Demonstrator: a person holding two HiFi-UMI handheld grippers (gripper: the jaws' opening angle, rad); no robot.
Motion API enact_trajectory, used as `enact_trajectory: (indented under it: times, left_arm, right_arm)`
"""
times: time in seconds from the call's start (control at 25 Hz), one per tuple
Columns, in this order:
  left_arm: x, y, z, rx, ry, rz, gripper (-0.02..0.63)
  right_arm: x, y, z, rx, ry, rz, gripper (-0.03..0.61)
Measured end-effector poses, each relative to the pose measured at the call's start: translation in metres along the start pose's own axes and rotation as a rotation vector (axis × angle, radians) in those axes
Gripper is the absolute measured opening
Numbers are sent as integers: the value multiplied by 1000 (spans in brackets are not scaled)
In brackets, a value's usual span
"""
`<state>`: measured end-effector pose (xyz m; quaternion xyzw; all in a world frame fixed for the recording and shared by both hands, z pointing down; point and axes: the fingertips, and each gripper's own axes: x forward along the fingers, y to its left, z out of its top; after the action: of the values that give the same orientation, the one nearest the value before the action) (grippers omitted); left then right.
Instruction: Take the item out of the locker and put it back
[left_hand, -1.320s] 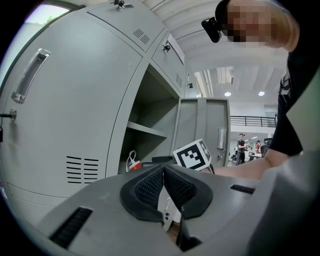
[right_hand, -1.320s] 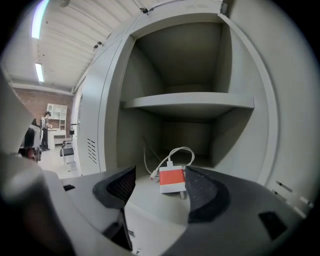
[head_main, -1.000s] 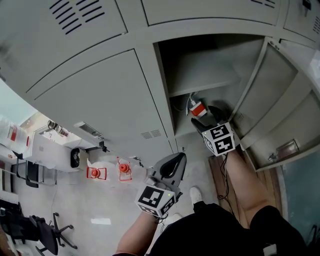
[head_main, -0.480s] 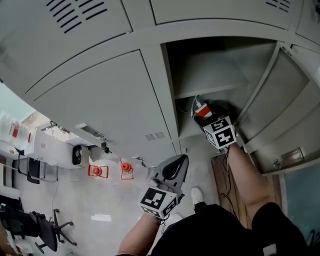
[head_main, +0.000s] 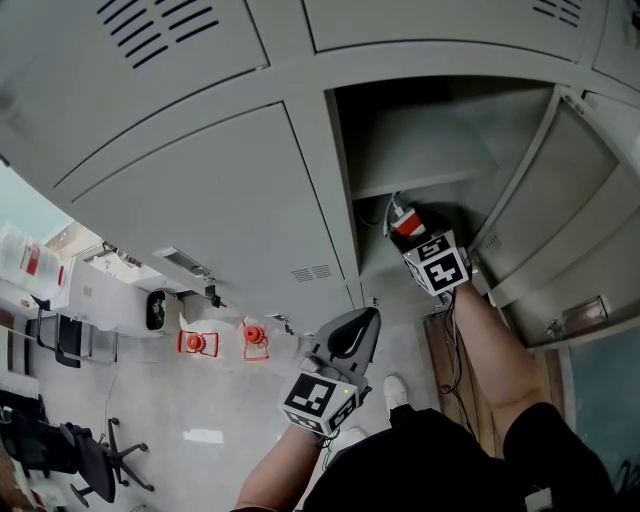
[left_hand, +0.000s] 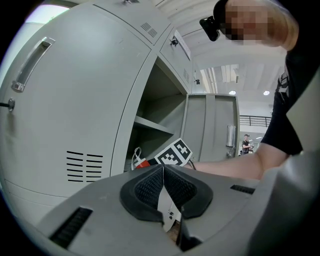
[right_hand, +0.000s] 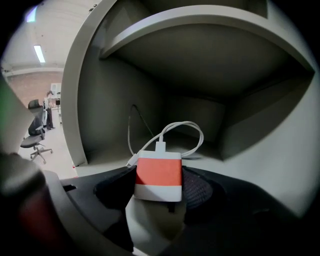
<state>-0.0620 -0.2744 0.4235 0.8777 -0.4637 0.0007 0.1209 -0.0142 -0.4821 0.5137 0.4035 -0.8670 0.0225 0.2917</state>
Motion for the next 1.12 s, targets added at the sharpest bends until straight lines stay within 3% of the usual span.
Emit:
enact_trajectory:
  times: [0.24,1.12]
  left_arm:
    - [3,-5,3,54,-7,-9,17]
    - [-26,-32,1,50,0,-54,17]
  right_arm:
    - [-3,0,0,-15,-10,-18,328]
    - [-72,20,0,69,-124,-88,325]
